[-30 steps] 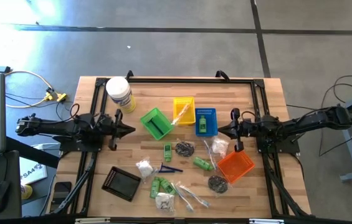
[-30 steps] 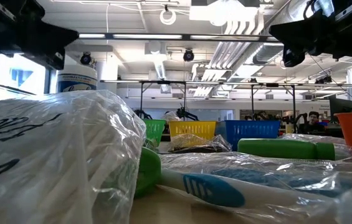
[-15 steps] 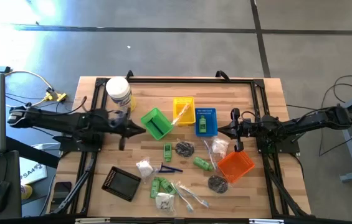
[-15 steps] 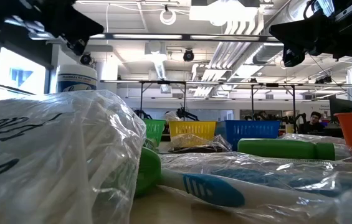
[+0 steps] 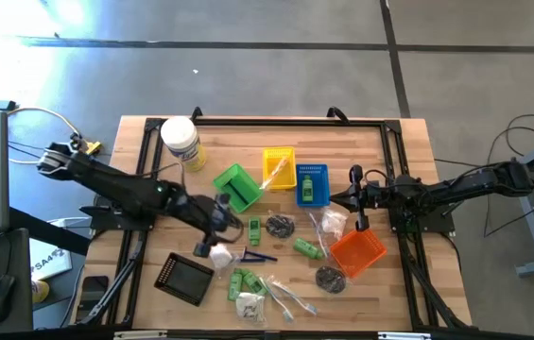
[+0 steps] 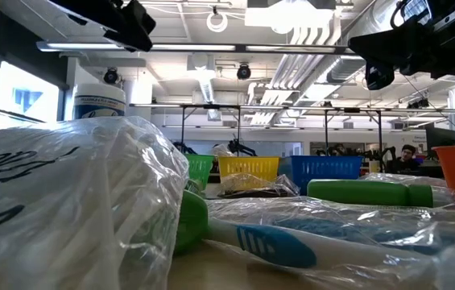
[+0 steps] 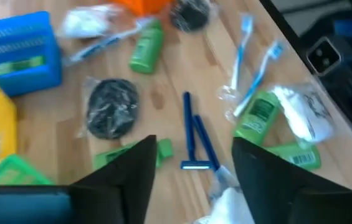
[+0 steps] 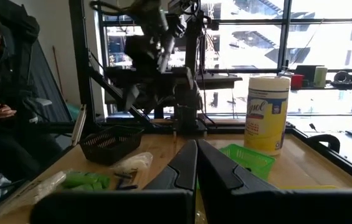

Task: Pick & Place Travel size toiletries
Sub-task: Put the cotton pack into the black basket

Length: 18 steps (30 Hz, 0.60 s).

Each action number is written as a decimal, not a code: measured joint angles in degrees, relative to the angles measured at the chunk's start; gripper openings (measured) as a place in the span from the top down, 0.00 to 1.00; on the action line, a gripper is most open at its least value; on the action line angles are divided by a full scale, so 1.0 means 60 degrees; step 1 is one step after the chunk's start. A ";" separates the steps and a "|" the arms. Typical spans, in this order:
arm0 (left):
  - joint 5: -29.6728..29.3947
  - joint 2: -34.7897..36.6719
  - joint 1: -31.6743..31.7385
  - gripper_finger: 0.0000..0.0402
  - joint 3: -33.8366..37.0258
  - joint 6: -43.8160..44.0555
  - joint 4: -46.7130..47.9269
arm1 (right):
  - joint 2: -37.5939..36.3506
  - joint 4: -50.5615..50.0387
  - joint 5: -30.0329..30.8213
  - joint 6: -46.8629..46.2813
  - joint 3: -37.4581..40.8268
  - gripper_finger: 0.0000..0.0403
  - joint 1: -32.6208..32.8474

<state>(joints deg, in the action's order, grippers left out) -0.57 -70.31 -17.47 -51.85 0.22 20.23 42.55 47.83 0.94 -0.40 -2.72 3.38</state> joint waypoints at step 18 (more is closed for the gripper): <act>0.0499 -0.1762 -0.0544 0.40 -0.0521 0.0002 0.0650 | -0.0001 0.0063 -0.0041 -0.0255 0.0000 0.99 0.0000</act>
<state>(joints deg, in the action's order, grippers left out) 2.42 -80.88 -20.73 -54.98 0.23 24.13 42.54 48.21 0.70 -1.93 -2.72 3.38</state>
